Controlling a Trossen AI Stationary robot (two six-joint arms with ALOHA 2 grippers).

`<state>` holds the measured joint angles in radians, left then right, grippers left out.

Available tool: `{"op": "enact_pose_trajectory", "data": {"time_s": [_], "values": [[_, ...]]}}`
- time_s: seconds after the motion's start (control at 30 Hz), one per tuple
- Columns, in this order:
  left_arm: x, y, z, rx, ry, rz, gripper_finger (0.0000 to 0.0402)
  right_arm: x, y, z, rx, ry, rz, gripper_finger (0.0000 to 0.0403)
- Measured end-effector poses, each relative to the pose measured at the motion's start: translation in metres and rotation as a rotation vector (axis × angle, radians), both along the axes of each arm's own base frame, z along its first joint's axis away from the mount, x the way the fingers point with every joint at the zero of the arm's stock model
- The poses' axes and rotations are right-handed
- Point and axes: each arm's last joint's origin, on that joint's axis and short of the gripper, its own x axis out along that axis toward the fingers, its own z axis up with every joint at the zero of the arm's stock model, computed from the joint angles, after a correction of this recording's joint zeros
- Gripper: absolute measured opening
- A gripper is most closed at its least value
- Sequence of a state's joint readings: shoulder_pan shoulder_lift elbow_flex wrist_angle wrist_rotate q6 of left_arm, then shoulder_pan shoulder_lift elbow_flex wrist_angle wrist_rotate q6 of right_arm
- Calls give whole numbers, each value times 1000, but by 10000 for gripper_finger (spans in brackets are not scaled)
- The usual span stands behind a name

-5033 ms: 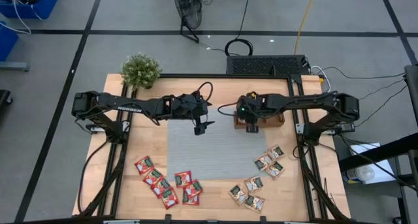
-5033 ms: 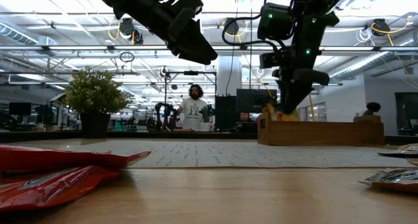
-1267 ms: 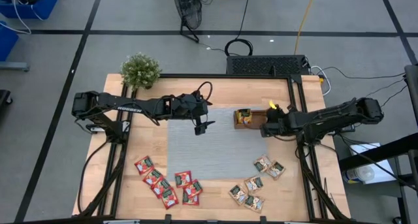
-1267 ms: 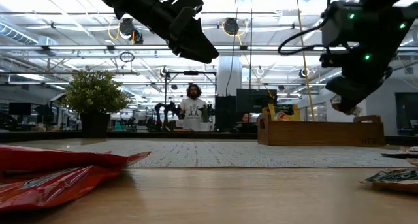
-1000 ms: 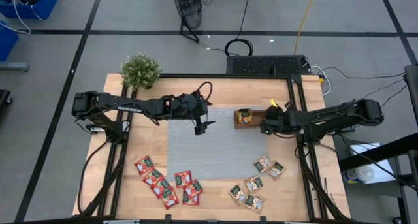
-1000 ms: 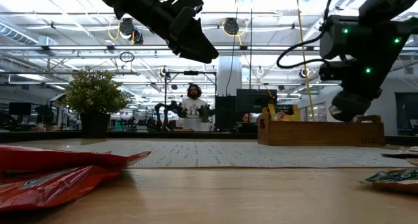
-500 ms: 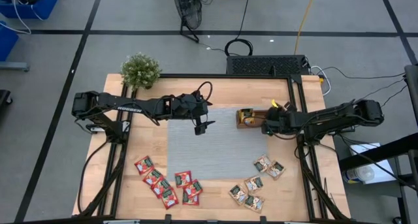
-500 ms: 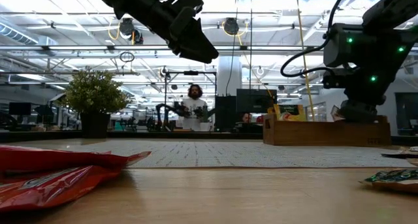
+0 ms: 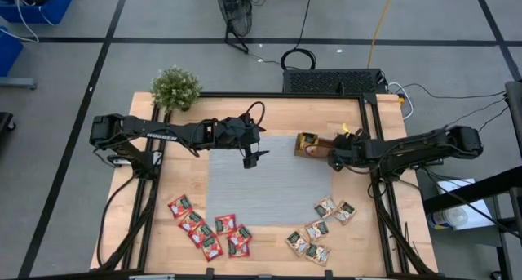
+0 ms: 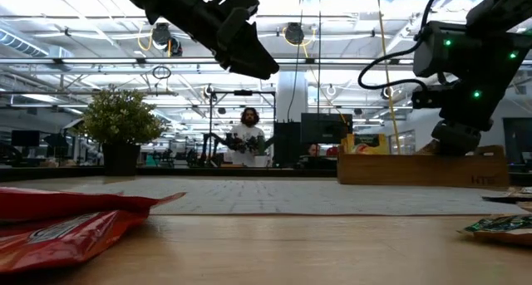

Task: Pick & Place Tea
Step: Put the brown tea bag into the right section of the wooden organizer

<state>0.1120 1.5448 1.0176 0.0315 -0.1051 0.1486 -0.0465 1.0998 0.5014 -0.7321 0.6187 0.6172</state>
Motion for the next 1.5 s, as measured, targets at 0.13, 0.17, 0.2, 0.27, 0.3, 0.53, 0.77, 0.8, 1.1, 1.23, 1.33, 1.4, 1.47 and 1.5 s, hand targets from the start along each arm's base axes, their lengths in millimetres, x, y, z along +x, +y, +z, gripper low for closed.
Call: {"op": "enact_pose_trajectory", "data": {"time_s": [0.13, 0.17, 0.2, 0.27, 0.3, 0.53, 0.77, 0.8, 1.1, 1.23, 1.33, 1.4, 1.47, 1.5], "values": [[0, 0, 0, 0, -3, 0, 365, -1, 0, 1, 9, -4, 12, 213], [0, 0, 0, 0, -2, 0, 365, -1, 1, 1, 18, -5, 15, 211], [0, 0, 0, 0, -2, 0, 365, -1, 1, 1, 25, 0, 24, 209], [0, 0, 0, 0, -2, 0, 365, -1, 1, 1, 44, 0, 31, 205], [0, 0, 0, 0, -3, 0, 365, -1, 1, 1, 53, -2, 33, 203], [0, 0, 0, 0, -3, 0, 365, 0, 3, 0, 109, -4, 43, 201], [0, 0, 0, 0, -3, 0, 365, 0, 3, 0, 95, -2, 40, 195], [0, 0, 0, 0, -3, 0, 365, -1, 3, 0, 95, -2, 40, 189], [0, 0, 0, 0, -3, 0, 365, -1, 3, 0, 91, 13, 62, 61], [0, 0, 0, 0, -3, 0, 365, 0, 2, 3, 85, -9, 70, 35], [0, 0, 0, 0, -4, 0, 365, -2, 2, 8, 75, -52, 63, 35], [0, 0, 0, 1, -5, 0, 365, -3, 2, 12, 62, -93, 60, 31], [0, 0, 1, 1, -9, 0, 365, -4, 2, 16, 48, -140, 52, 34], [1, 0, 1, 1, -13, 0, 365, -6, 2, 18, 40, -155, 50, 35]]}}
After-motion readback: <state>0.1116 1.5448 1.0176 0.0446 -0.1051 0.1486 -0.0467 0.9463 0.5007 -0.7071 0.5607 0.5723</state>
